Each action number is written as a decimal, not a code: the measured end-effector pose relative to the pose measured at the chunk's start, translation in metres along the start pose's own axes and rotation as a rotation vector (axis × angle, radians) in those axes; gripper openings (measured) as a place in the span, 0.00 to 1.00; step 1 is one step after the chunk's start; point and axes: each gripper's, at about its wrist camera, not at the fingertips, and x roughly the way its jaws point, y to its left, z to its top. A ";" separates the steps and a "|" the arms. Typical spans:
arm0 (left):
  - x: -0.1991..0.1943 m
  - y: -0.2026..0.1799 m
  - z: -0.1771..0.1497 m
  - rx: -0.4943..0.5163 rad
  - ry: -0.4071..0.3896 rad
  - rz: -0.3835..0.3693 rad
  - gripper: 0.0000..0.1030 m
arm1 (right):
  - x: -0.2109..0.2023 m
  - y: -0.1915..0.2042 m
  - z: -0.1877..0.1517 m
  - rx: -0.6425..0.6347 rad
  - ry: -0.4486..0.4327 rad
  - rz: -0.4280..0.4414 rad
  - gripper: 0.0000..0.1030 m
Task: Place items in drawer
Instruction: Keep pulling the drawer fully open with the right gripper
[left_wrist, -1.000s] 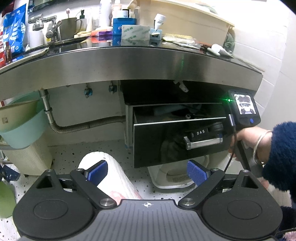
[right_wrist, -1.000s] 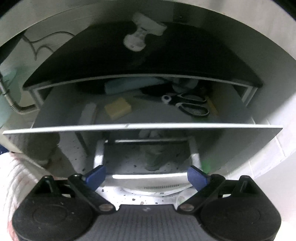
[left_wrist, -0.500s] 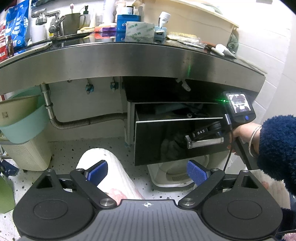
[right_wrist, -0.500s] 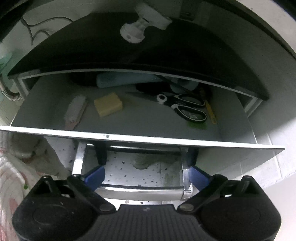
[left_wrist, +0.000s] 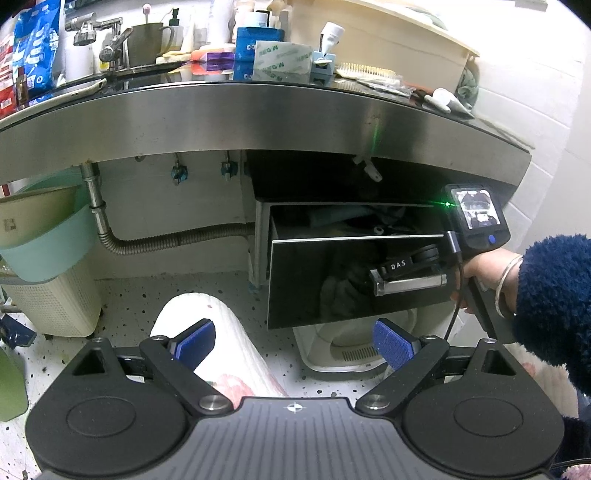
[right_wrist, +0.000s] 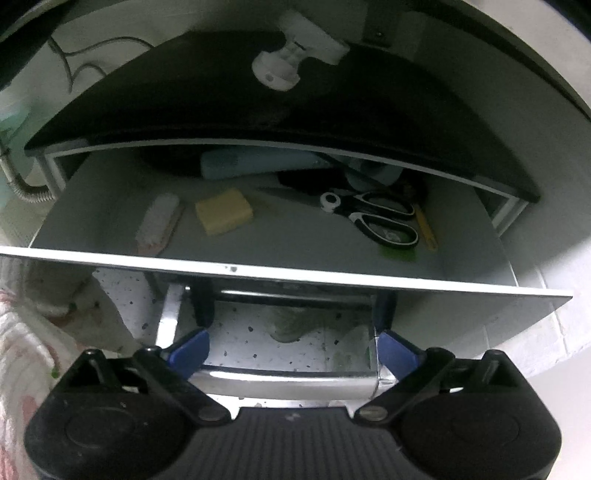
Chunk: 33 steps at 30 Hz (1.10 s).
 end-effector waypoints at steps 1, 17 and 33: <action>0.000 0.000 0.000 0.001 -0.002 0.000 0.91 | 0.000 0.000 0.001 0.002 0.006 0.000 0.98; 0.000 0.005 0.002 -0.019 -0.004 -0.001 0.90 | 0.001 -0.001 -0.005 0.008 -0.039 0.003 1.00; -0.002 0.007 0.001 -0.023 -0.014 -0.004 0.90 | 0.001 -0.001 -0.003 0.006 -0.030 0.003 1.00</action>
